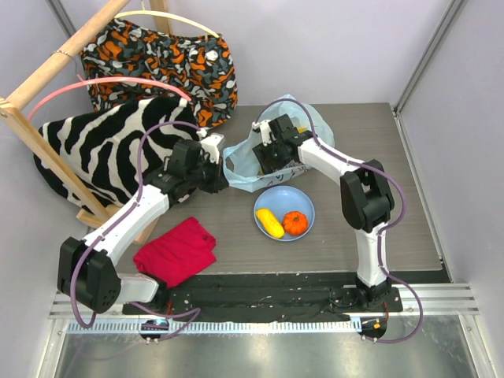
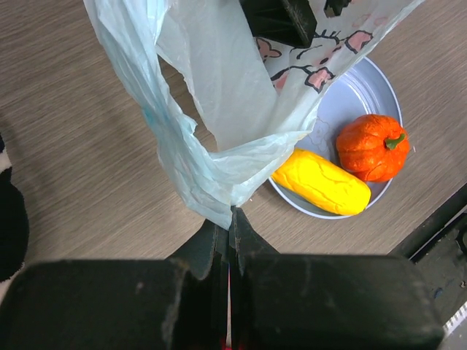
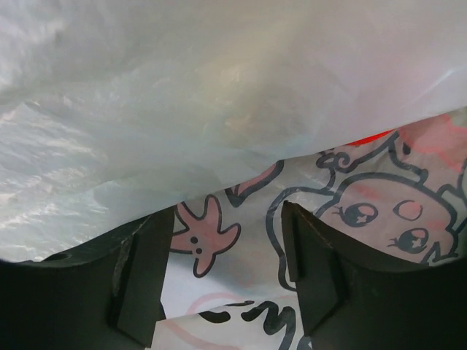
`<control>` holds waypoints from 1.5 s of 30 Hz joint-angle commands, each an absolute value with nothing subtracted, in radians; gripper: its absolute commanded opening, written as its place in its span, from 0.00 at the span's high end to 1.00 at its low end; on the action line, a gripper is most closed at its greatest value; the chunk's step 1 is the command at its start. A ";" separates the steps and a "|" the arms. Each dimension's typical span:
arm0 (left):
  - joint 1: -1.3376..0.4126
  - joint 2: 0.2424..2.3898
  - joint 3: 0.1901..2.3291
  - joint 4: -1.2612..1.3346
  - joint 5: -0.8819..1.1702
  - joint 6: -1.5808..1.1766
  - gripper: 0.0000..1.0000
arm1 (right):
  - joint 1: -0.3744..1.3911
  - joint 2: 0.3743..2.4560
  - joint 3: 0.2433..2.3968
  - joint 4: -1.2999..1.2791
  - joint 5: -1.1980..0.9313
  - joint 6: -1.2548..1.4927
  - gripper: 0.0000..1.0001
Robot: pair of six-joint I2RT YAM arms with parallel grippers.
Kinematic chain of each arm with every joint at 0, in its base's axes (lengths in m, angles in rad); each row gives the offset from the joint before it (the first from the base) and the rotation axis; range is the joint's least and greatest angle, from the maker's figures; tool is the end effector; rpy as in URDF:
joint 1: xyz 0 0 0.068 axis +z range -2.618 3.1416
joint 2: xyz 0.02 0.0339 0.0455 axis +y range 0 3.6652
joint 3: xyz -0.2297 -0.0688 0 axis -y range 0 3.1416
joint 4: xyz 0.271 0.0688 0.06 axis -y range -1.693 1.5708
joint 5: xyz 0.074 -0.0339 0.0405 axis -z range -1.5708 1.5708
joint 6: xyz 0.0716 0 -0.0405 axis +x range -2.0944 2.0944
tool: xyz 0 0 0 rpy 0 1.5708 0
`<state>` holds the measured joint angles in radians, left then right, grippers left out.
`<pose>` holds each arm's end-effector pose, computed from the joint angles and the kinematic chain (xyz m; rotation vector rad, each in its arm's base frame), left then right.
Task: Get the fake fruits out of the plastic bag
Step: Take out the fake fruit from the plastic bag.
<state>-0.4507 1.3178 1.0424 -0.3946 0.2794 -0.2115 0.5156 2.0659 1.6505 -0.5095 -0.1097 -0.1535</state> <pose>0.3078 -0.1709 0.2312 0.4279 2.2557 -0.6647 0.4213 0.2478 0.1452 -0.8679 2.3562 0.2869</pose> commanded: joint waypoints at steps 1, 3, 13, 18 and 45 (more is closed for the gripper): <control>-0.454 1.321 1.089 -0.382 0.294 -0.209 1.00 | 0.522 2.072 1.716 -0.468 -0.087 -0.086 0.31; -0.453 1.325 1.098 -0.383 0.313 -0.215 1.00 | 0.520 2.098 1.730 -0.448 -0.104 -0.045 0.27; -0.454 1.354 1.121 -0.390 0.321 -0.207 1.00 | 0.532 2.278 1.897 -0.436 -0.043 -0.061 0.62; -0.448 1.370 1.124 -0.341 0.296 -0.212 1.00 | 0.528 2.145 1.867 -0.548 -0.074 -0.184 0.86; -0.439 1.471 1.221 -0.253 0.199 -0.147 1.00 | 0.419 1.642 1.654 -1.015 -0.231 -0.712 0.89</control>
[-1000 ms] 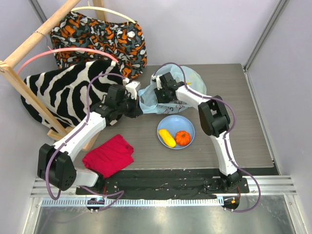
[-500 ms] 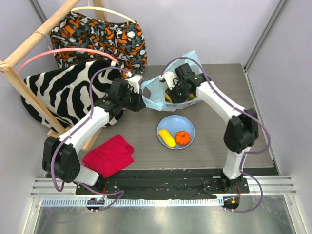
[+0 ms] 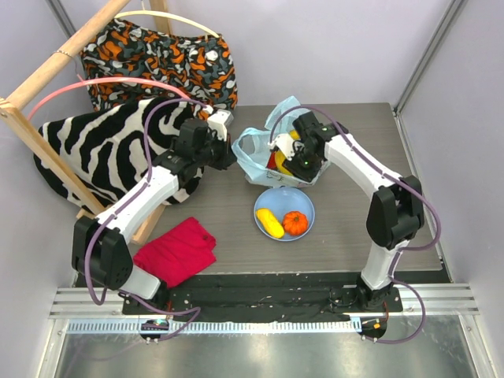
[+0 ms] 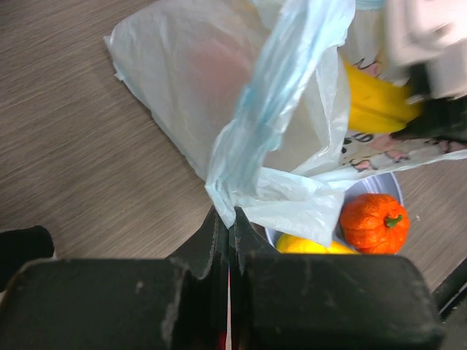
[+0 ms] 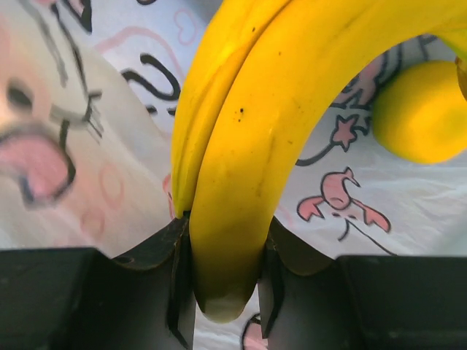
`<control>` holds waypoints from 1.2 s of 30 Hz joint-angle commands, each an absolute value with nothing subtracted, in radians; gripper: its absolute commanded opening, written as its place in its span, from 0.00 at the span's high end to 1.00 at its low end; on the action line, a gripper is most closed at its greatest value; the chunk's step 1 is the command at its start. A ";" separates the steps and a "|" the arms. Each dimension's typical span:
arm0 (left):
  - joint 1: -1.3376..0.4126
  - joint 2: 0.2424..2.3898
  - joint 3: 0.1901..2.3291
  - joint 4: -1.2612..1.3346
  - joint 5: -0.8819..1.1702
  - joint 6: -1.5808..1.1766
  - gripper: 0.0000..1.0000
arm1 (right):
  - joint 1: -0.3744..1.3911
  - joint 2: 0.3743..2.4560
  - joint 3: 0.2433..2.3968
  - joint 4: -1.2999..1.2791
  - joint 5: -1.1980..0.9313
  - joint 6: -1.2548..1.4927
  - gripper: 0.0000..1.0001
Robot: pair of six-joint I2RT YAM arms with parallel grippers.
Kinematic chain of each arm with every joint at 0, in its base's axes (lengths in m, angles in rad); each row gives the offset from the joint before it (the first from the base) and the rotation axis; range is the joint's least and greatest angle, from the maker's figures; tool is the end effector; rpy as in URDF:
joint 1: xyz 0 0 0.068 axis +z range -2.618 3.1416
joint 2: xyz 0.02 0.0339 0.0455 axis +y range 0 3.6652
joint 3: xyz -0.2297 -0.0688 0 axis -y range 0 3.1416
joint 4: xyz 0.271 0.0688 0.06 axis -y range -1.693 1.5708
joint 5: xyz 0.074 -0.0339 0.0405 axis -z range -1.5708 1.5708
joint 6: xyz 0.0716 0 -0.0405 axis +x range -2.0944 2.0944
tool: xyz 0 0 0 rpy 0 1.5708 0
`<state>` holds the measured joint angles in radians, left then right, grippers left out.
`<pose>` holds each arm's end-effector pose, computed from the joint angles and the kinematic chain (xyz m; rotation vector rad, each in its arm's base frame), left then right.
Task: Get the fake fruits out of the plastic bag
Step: Take out the fake fruit from the plastic bag, then place the fake fruit on the plate.
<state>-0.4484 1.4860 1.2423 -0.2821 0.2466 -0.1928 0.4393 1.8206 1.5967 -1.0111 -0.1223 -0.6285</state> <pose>0.3547 -0.1901 0.2632 0.4241 2.1026 -0.6399 0.3602 0.1789 0.1974 -1.4465 2.3899 0.1255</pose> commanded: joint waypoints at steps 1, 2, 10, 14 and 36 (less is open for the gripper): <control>-0.439 1.477 1.215 -0.250 0.199 -0.138 1.00 | 0.419 1.611 1.654 -1.017 -0.268 -0.747 0.89; -0.431 1.486 1.216 -0.247 0.196 -0.138 1.00 | 0.428 1.576 1.652 -1.029 -0.335 -0.802 0.88; -0.410 1.614 1.373 -0.258 0.238 -0.179 1.00 | 0.621 1.372 1.528 -1.055 -0.328 -0.997 0.85; -0.400 1.669 1.448 -0.273 0.236 -0.179 1.00 | 0.684 1.324 1.405 -1.037 -0.293 -1.143 0.84; -0.368 1.605 1.379 -0.268 0.298 -0.189 1.00 | 0.592 1.684 1.422 -0.963 -0.161 -1.244 0.85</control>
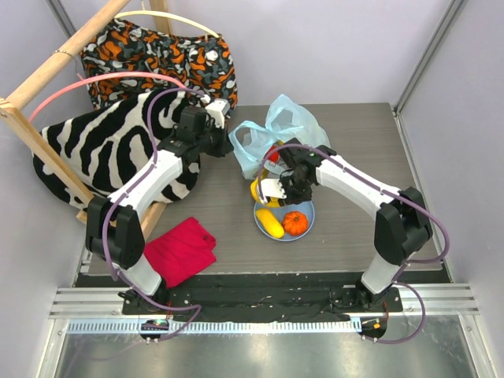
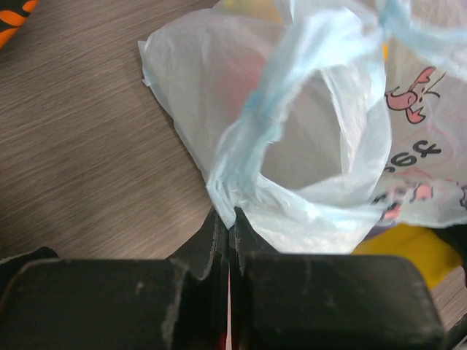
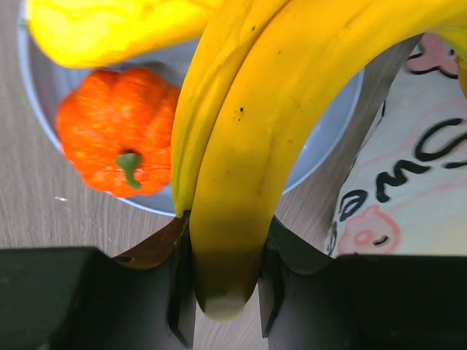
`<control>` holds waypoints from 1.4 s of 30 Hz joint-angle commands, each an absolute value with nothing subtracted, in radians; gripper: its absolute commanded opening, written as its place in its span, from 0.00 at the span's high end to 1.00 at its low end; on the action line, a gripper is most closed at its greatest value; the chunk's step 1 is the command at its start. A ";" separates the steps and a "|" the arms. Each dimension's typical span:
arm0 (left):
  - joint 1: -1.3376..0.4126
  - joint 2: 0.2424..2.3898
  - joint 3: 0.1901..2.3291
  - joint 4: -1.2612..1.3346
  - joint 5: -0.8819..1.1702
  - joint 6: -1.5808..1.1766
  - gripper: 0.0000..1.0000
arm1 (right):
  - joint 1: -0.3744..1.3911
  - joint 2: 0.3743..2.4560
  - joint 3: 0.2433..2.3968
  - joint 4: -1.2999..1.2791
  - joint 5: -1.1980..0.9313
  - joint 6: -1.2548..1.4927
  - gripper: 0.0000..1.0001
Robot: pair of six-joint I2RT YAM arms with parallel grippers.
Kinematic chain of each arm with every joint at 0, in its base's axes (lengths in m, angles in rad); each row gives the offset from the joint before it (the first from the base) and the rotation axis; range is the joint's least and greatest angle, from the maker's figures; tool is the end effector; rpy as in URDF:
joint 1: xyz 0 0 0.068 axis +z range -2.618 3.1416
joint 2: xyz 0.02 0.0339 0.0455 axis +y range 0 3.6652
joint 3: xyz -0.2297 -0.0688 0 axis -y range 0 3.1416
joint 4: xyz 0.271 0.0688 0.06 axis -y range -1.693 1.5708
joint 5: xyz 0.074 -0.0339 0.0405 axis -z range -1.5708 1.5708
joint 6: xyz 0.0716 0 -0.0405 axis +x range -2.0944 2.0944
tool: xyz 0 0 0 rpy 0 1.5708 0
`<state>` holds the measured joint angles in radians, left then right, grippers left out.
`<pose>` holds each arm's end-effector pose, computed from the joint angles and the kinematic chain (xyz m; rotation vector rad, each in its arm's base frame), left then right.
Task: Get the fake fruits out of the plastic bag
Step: Place the fake fruit on the plate.
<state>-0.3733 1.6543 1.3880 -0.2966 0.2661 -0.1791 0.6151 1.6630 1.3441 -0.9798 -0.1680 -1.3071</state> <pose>0.4004 -0.1770 0.2526 0.3692 2.1410 -0.6048 0.2840 0.2153 0.1750 -2.3371 1.5926 0.0927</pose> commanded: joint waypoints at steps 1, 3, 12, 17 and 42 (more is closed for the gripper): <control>-0.368 1.606 1.378 -0.267 0.298 -0.190 1.00 | 0.592 1.692 1.424 -0.977 -0.169 -1.226 0.85; -0.367 1.608 1.374 -0.264 0.302 -0.193 1.00 | 0.591 1.689 1.402 -0.983 -0.175 -1.181 0.85; -0.367 1.628 1.368 -0.252 0.336 -0.222 1.00 | 0.546 1.678 1.256 -0.847 -0.124 -1.152 0.85; -0.367 1.635 1.381 -0.249 0.344 -0.230 1.00 | 0.543 1.715 1.281 -0.830 -0.156 -1.075 0.83; -0.368 1.652 1.393 -0.235 0.400 -0.249 1.00 | 0.538 1.441 1.178 -0.825 -0.091 -1.046 0.31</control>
